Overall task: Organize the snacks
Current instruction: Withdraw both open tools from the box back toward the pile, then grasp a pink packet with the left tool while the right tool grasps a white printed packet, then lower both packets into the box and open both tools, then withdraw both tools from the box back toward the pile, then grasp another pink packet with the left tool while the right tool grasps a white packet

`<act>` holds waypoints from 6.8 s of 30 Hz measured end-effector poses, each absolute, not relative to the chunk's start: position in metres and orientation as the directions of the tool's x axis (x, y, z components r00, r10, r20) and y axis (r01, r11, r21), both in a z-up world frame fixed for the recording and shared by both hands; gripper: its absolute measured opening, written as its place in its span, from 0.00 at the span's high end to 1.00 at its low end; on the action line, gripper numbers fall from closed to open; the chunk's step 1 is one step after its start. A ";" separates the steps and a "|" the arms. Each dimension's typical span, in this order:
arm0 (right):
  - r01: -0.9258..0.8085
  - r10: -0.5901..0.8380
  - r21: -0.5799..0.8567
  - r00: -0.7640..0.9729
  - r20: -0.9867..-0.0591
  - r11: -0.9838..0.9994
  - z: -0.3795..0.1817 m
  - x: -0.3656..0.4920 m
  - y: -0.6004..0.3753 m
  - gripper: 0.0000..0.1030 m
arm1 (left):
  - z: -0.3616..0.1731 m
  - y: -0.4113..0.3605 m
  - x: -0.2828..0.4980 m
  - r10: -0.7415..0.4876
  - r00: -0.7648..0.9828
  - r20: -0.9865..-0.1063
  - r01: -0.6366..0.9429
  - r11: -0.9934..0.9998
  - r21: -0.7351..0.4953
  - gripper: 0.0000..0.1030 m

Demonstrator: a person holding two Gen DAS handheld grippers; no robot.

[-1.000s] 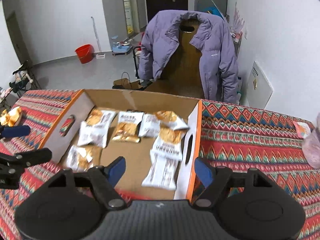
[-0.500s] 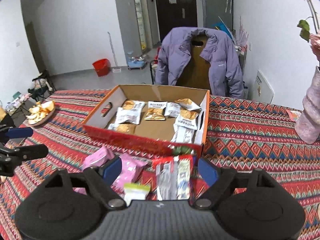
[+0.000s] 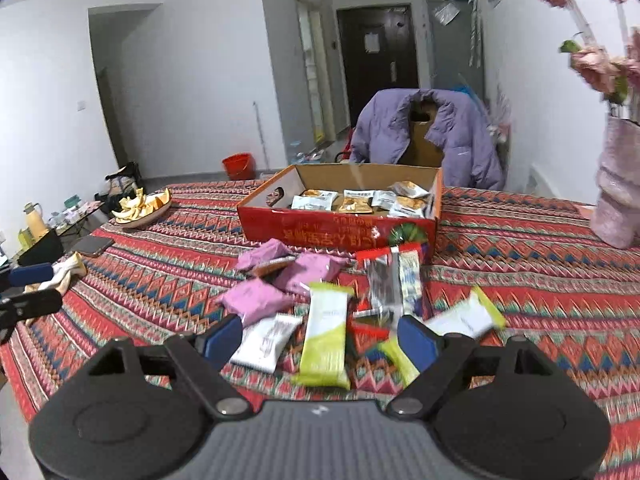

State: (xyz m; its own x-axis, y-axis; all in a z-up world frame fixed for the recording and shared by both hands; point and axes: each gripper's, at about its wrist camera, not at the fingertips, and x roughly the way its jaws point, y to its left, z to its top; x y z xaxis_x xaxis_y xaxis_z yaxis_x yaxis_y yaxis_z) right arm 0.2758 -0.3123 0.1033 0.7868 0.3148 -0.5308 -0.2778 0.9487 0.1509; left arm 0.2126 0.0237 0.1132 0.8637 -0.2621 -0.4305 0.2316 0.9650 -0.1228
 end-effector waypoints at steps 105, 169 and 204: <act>-0.102 0.292 0.314 0.702 -0.649 0.944 0.055 0.641 -0.299 0.56 | 0.117 -0.070 0.608 -0.245 0.757 -0.605 0.159 0.968 -0.193 0.36; -0.215 0.199 0.034 0.816 -0.542 0.976 0.081 0.261 -0.292 0.15 | 0.080 0.009 0.238 -0.153 0.836 -0.527 0.163 0.986 -0.028 0.03; -0.400 0.342 0.049 0.707 -0.620 0.915 0.040 0.454 -0.203 0.16 | -0.004 0.007 0.537 -0.571 0.563 -0.598 0.608 0.776 -0.167 0.40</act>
State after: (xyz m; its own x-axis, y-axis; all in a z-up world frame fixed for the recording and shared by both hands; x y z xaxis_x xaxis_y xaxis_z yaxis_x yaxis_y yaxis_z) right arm 0.4537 -0.2029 0.0398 0.7065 0.3421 -0.6195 -0.4005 0.9150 0.0486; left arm 0.5370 0.0070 -0.0044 0.5632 -0.5707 -0.5975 0.6084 0.7757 -0.1674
